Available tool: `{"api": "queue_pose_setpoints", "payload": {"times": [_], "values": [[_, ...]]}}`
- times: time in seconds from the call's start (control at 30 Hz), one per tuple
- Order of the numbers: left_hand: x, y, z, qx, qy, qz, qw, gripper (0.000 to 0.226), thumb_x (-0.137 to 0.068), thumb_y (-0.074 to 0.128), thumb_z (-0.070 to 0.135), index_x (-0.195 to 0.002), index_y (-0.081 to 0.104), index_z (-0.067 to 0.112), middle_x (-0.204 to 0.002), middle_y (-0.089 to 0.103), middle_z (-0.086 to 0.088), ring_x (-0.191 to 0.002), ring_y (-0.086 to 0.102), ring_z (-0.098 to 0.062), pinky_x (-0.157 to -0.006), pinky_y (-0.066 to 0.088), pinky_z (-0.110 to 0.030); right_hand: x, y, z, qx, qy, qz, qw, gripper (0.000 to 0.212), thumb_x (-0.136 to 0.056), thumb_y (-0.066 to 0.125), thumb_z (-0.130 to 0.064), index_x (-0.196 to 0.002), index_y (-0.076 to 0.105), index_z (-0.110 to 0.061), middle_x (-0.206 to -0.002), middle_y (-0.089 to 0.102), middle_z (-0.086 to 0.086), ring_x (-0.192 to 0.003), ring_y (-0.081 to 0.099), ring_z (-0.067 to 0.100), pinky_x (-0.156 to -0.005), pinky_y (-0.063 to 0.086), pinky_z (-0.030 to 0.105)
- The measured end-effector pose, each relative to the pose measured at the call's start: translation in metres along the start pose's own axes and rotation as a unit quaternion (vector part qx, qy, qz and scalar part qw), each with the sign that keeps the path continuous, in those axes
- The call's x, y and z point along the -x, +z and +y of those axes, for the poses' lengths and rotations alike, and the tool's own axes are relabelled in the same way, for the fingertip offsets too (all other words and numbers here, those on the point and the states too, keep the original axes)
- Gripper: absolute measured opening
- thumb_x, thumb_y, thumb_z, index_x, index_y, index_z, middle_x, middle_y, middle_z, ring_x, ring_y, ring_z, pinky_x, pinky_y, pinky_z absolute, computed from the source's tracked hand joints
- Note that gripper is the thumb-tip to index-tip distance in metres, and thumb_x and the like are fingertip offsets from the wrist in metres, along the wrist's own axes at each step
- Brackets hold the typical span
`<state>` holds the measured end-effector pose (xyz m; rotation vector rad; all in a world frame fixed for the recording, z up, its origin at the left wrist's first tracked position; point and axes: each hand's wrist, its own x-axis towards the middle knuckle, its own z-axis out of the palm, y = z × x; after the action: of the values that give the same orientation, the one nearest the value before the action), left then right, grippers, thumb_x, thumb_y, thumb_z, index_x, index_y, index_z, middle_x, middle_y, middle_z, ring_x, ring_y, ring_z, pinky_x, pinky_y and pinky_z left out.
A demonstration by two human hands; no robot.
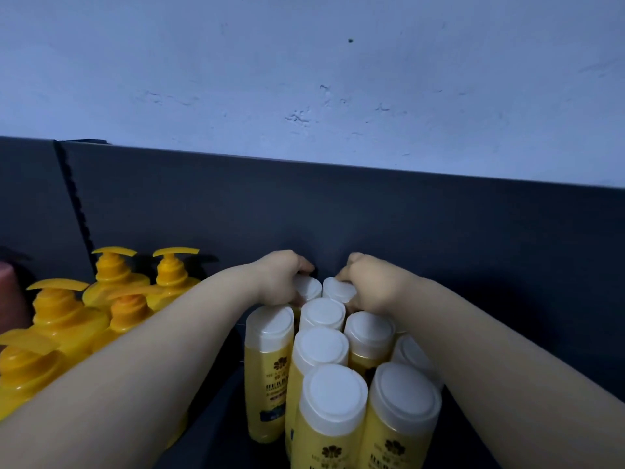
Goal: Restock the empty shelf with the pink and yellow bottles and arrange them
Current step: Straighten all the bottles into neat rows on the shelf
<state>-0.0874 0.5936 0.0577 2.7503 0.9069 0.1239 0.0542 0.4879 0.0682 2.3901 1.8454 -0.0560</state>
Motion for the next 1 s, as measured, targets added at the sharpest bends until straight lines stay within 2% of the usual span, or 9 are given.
{"api": "queue_pose_setpoints", "payload": {"times": [0.13, 0.3, 0.47, 0.6, 0.73, 0.87, 0.93, 1.0], "values": [[-0.001, 0.003, -0.001, 0.02, 0.005, 0.008, 1.0, 0.066, -0.082, 0.07, 0.024, -0.141, 0.04, 0.016, -0.142, 0.045, -0.001, -0.13, 0.041, -0.018, -0.104, 0.034, -0.024, 0.001, 0.001, 0.006, -0.017, 0.015, 0.007, 1.0, 0.042, -0.083, 0.067, -0.025, -0.122, 0.056, -0.01, -0.124, 0.041, 0.004, -0.104, 0.056, 0.028, -0.09, 0.05, 0.041], [0.002, 0.011, -0.003, 0.061, -0.002, 0.039, 0.997, 0.063, -0.083, 0.07, 0.022, -0.139, 0.043, 0.018, -0.141, 0.047, 0.0, -0.129, 0.042, -0.018, -0.105, 0.034, -0.026, 0.004, 0.003, 0.008, -0.028, 0.02, 0.011, 0.999, 0.046, -0.087, 0.064, -0.028, -0.129, 0.051, -0.014, -0.132, 0.04, 0.003, -0.112, 0.051, 0.026, -0.095, 0.047, 0.038], [0.012, 0.006, -0.007, 0.086, -0.008, 0.069, 0.994, 0.076, -0.074, 0.078, 0.025, -0.14, 0.04, 0.026, -0.132, 0.05, 0.003, -0.119, 0.05, -0.015, -0.095, 0.038, -0.021, 0.017, 0.0, 0.008, -0.079, 0.001, 0.031, 0.996, 0.049, -0.09, 0.059, -0.036, -0.135, 0.048, -0.021, -0.136, 0.041, 0.0, -0.12, 0.046, 0.02, -0.1, 0.042, 0.034], [0.021, 0.008, -0.009, 0.08, -0.011, 0.111, 0.991, 0.06, -0.071, 0.081, 0.028, -0.125, 0.057, 0.024, -0.128, 0.049, 0.002, -0.116, 0.051, -0.016, -0.099, 0.042, -0.027, 0.034, -0.003, 0.007, -0.109, -0.011, 0.036, 0.993, 0.044, -0.089, 0.058, -0.038, -0.131, 0.052, -0.025, -0.131, 0.046, -0.005, -0.114, 0.05, 0.014, -0.097, 0.045, 0.032], [0.038, 0.006, -0.003, 0.043, 0.008, 0.136, 0.99, 0.041, -0.083, 0.069, 0.028, -0.123, 0.059, 0.026, -0.129, 0.052, 0.003, -0.118, 0.049, -0.014, -0.093, 0.035, -0.018, 0.052, -0.003, 0.011, -0.139, -0.008, 0.039, 0.99, 0.041, -0.087, 0.061, -0.036, -0.127, 0.056, -0.026, -0.122, 0.052, -0.01, -0.106, 0.052, 0.008, -0.092, 0.046, 0.027], [0.065, -0.001, 0.003, -0.034, -0.013, 0.102, 0.994, 0.044, -0.085, 0.063, 0.037, -0.128, 0.054, 0.029, -0.124, 0.056, 0.004, -0.106, 0.054, -0.015, -0.086, 0.046, -0.025, 0.064, 0.0, 0.014, -0.197, -0.003, 0.044, 0.979, 0.038, -0.082, 0.069, -0.038, -0.118, 0.061, -0.028, -0.097, 0.053, -0.018, -0.083, 0.051, -0.001, -0.074, 0.039, 0.015], [0.077, 0.0, 0.004, -0.044, -0.03, 0.072, 0.996, 0.047, -0.087, 0.059, 0.042, -0.131, 0.051, 0.027, -0.124, 0.056, 0.002, -0.108, 0.055, -0.015, -0.088, 0.047, -0.027, 0.068, 0.001, 0.009, -0.2, 0.003, 0.02, 0.98, 0.045, -0.078, 0.073, -0.04, -0.12, 0.06, -0.029, -0.101, 0.054, -0.018, -0.091, 0.052, 0.002, -0.08, 0.043, 0.019], [0.082, 0.002, 0.004, -0.059, -0.029, 0.06, 0.996, 0.046, -0.09, 0.055, 0.043, -0.131, 0.052, 0.024, -0.126, 0.056, 0.001, -0.112, 0.053, -0.016, -0.09, 0.046, -0.027, 0.07, 0.002, 0.003, -0.168, 0.027, -0.014, 0.985, 0.058, -0.074, 0.075, -0.042, -0.127, 0.054, -0.033, -0.116, 0.05, -0.012, -0.104, 0.053, 0.012, -0.089, 0.047, 0.029]]}}
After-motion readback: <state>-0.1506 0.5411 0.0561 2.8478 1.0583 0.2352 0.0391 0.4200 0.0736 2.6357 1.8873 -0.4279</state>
